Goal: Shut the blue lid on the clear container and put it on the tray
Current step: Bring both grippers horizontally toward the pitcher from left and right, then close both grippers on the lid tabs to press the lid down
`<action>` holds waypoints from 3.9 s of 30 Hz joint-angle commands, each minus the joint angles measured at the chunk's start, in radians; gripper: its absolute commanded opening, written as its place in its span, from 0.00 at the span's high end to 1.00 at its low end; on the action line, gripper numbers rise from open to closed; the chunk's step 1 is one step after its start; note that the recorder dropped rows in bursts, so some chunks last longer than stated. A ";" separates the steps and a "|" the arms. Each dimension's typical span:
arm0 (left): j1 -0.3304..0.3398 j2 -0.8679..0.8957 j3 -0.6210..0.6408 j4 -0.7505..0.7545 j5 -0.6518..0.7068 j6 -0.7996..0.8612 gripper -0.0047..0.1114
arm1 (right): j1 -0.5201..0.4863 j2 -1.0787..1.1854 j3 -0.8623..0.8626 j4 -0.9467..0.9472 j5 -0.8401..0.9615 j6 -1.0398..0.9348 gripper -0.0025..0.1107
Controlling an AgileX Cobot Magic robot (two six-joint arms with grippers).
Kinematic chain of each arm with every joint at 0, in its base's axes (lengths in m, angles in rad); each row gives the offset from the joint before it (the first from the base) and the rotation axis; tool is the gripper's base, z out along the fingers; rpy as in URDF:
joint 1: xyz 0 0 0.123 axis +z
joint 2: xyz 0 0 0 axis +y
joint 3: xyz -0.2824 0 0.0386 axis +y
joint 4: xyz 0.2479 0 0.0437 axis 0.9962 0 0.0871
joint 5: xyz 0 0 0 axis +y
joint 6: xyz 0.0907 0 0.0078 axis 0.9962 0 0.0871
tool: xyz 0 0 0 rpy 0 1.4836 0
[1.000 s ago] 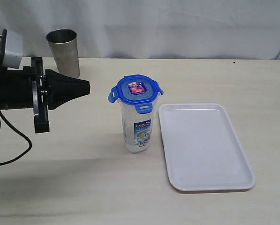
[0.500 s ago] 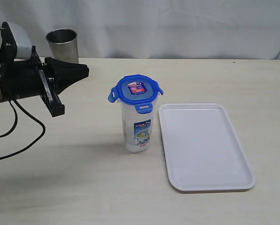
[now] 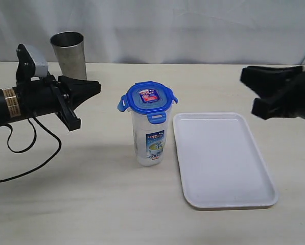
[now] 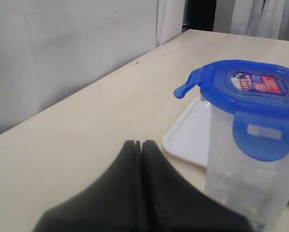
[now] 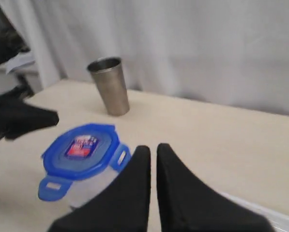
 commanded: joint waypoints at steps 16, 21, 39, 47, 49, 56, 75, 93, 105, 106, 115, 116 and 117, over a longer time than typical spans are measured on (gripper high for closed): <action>-0.033 0.124 -0.129 0.050 -0.061 -0.077 0.96 | -0.006 0.619 -0.402 -0.569 -0.507 -0.076 0.94; -0.057 0.124 -0.129 0.053 -0.067 -0.077 0.96 | -0.006 0.654 -0.415 -0.550 -0.490 -0.085 0.94; -0.082 0.124 -0.129 0.056 -0.122 -0.083 0.96 | -0.006 0.684 -0.423 -0.462 -0.440 -0.116 0.94; -0.086 0.124 -0.129 0.079 -0.118 -0.105 0.96 | -0.006 0.684 -0.423 -0.462 -0.440 -0.116 0.94; -0.086 0.124 -0.129 0.103 -0.118 -0.119 0.96 | -0.006 0.684 -0.423 -0.462 -0.440 -0.116 0.94; -0.084 0.124 -0.129 0.159 -0.122 -0.153 0.96 | -0.006 0.684 -0.423 -0.435 -0.437 -0.134 0.94; -0.082 0.118 -0.129 0.201 -0.136 -0.210 0.96 | -0.006 0.685 -0.423 -0.416 -0.415 -0.132 0.94; -0.082 0.118 -0.129 0.185 -0.136 -0.213 0.96 | -0.006 0.685 -0.423 -0.442 -0.483 -0.128 0.94; -0.082 0.106 -0.129 0.174 -0.136 -0.238 0.96 | -0.006 0.685 -0.423 -0.412 -0.334 -0.105 0.94; -0.082 0.106 -0.129 0.172 -0.136 -0.238 0.96 | -0.006 0.685 -0.423 -0.412 -0.334 -0.105 0.94; -0.082 0.106 -0.129 0.113 -0.136 -0.243 0.96 | -0.006 0.685 -0.423 -0.415 -0.334 -0.097 0.94; -0.082 0.106 -0.129 0.111 -0.136 -0.243 0.96 | -0.006 0.685 -0.423 -0.419 -0.334 -0.092 0.94; -0.076 0.106 -0.129 0.112 -0.136 -0.243 0.96 | -0.006 0.685 -0.423 -0.423 -0.334 -0.090 0.94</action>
